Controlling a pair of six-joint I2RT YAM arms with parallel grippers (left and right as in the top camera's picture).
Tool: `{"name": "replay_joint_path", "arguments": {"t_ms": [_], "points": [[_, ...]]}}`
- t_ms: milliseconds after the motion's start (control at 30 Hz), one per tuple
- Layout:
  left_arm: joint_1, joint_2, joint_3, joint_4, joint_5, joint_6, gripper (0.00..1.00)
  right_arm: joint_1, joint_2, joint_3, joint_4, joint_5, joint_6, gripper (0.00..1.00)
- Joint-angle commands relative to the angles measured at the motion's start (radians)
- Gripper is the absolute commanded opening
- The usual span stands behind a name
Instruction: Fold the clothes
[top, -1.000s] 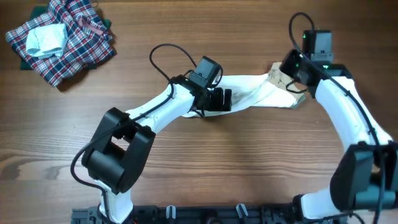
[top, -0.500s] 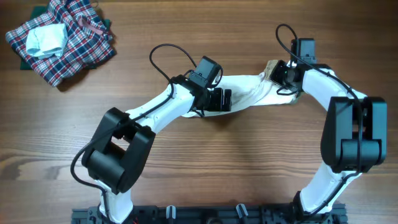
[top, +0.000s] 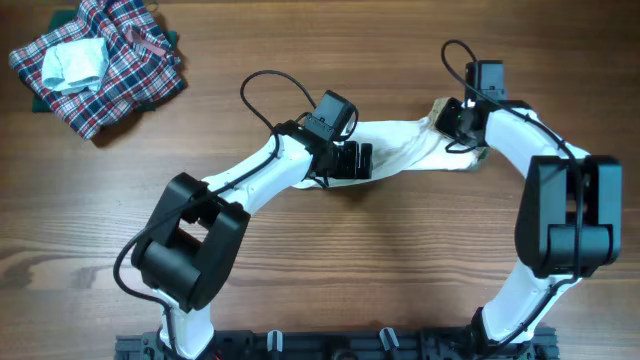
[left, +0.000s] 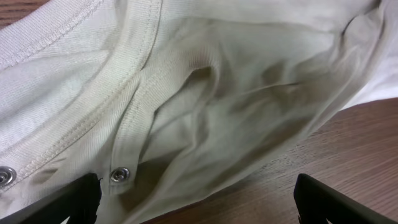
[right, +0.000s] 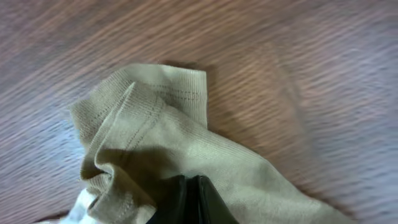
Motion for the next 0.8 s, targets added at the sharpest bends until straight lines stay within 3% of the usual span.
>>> {"name": "replay_joint_path", "arguments": {"t_ms": [0, 333, 767], "points": [[0.003, 0.015, -0.005, -0.001, -0.016, 0.019, 1.0, -0.039, 0.039, 0.019, -0.05, 0.085, -0.032, 0.08], [0.003, 0.015, -0.005, -0.001, -0.016, 0.019, 1.0, -0.038, 0.029, 0.192, -0.184, 0.08, -0.1, 0.09], [0.003, 0.015, -0.005, -0.008, -0.016, 0.02, 1.0, -0.035, 0.023, 0.181, -0.253, -0.047, -0.068, 0.08]]}}
